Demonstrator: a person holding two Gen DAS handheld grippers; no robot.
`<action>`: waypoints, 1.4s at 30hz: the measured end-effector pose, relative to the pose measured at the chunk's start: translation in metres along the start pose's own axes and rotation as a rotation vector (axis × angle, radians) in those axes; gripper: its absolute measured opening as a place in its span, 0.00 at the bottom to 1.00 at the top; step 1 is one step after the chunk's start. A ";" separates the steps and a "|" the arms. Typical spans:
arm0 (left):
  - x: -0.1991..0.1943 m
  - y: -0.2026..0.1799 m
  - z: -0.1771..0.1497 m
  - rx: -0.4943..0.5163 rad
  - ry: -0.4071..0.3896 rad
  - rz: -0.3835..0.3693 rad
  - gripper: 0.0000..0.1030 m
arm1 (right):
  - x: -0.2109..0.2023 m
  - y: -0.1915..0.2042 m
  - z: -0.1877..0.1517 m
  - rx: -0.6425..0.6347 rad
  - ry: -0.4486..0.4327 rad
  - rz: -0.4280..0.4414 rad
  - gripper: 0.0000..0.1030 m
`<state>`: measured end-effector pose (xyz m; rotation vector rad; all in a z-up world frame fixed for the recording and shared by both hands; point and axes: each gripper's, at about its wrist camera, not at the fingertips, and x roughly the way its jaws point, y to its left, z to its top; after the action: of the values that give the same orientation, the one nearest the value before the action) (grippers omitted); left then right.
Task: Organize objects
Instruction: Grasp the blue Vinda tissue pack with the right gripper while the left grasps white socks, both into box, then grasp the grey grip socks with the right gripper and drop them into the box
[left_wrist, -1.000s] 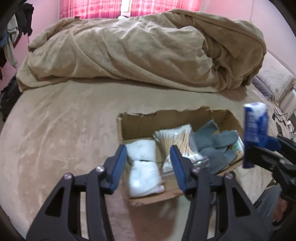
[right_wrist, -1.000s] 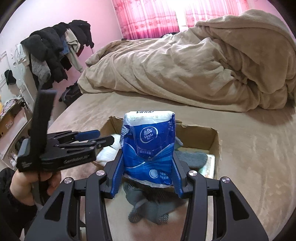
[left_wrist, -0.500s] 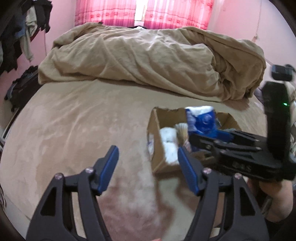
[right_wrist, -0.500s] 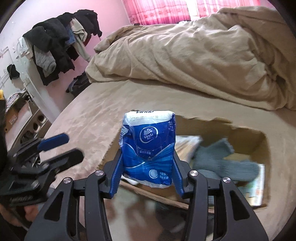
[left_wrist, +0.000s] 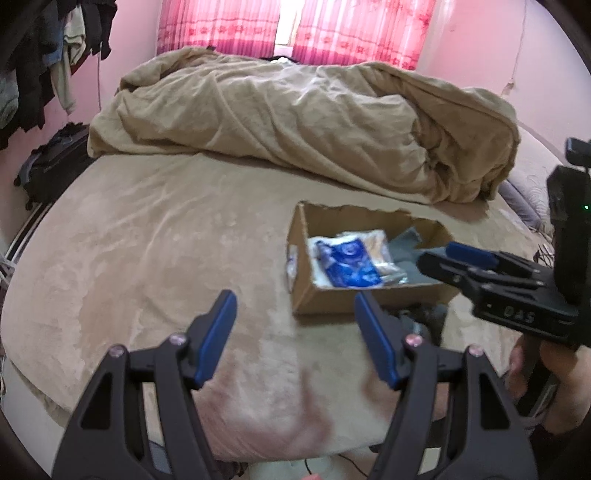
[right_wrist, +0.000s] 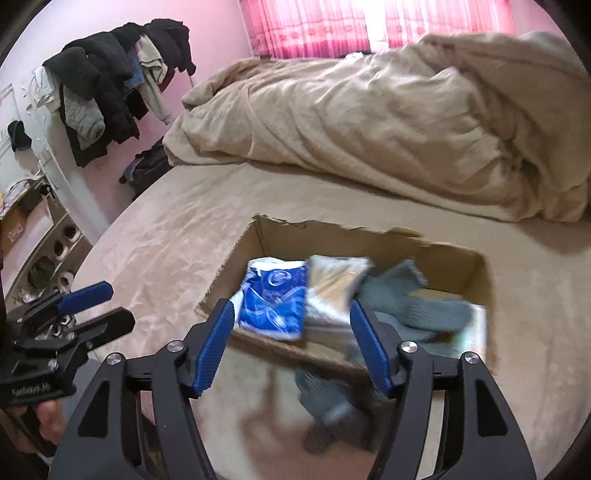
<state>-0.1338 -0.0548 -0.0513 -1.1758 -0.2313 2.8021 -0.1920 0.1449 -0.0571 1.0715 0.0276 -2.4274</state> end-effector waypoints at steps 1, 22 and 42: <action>-0.006 -0.006 -0.002 0.009 -0.008 -0.003 0.71 | -0.010 -0.002 -0.002 0.001 -0.008 -0.007 0.66; 0.017 -0.048 -0.071 0.060 0.098 -0.028 0.87 | -0.056 -0.044 -0.090 0.055 0.020 -0.117 0.73; 0.085 -0.021 -0.094 -0.014 0.180 0.028 0.87 | 0.052 -0.039 -0.095 -0.001 0.137 -0.079 0.51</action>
<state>-0.1257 -0.0119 -0.1718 -1.4346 -0.2214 2.6994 -0.1732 0.1769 -0.1660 1.2561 0.1181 -2.4186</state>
